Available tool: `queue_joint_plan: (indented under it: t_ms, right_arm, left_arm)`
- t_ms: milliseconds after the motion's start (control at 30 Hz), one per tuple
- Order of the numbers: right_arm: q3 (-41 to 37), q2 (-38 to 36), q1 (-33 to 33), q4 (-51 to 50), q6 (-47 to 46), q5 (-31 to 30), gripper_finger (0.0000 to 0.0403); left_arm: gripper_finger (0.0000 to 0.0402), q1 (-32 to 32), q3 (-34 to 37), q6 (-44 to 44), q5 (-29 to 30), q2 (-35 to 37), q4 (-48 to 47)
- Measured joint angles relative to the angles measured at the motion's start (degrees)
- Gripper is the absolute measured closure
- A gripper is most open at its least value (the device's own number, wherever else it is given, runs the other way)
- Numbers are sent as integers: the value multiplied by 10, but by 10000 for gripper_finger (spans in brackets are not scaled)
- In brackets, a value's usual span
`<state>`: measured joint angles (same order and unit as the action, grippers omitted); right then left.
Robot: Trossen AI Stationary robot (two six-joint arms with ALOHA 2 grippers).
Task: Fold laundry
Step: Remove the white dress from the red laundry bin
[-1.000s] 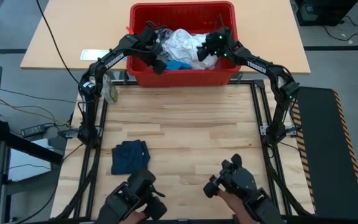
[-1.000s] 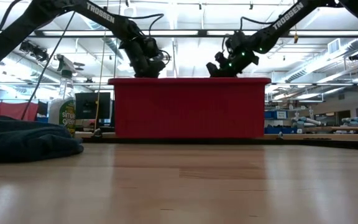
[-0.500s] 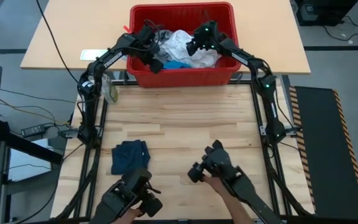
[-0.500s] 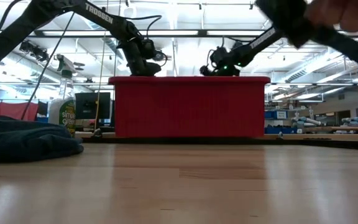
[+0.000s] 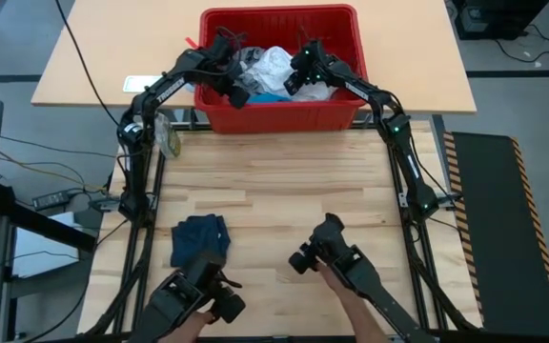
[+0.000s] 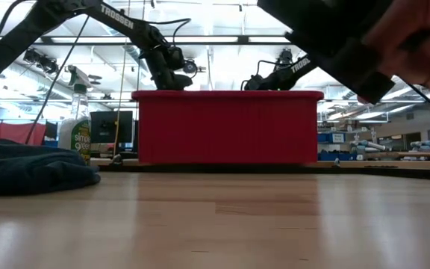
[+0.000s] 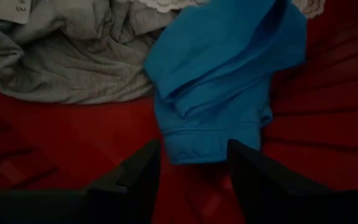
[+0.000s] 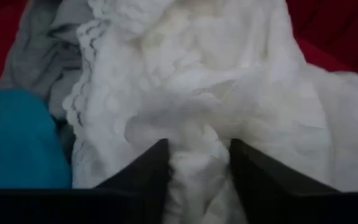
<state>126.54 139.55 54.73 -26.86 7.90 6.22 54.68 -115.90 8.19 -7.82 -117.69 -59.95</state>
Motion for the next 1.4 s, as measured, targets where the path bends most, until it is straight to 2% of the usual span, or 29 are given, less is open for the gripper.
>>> queue_joint_plan:
  t_ms: [133,167,333,500,600,767,833,933,1000,1067,1233,1400]
  right_arm:
    - [0,-2,9,-9,0,21,371]
    - [0,-5,10,-11,-1,29,383]
    - [-1,-52,11,-14,-6,29,392]
    - [-1,-125,8,-17,-8,62,392]
    - [-1,-176,0,-15,-21,105,392]
    - [0,-244,-30,-18,-59,214,392]
    - [0,-269,-53,-18,-63,243,392]
    - [0,-306,-95,-16,-76,251,393]
    - [0,-327,-127,-17,-86,233,393]
    - [0,-345,-163,-18,-91,189,393]
    - [0,-370,-261,-55,-91,-28,393]
    - [0,-379,-342,-133,-144,-101,393]
  left_arm:
    - [214,4,0,-1,-3,0,12]
    - [214,4,0,-1,-3,0,14]
    - [214,4,0,-2,1,1,21]
    - [214,5,1,11,10,14,44]
    - [214,4,4,28,17,29,70]
    - [214,-7,0,72,10,78,155]
    - [214,-23,1,99,-12,91,169]
    - [214,-53,3,129,-58,112,190]
    - [214,-75,2,137,-86,132,202]
    - [214,-101,1,131,-109,149,214]
    - [214,-189,1,122,-131,164,222]
    - [218,-260,1,95,-128,164,215]
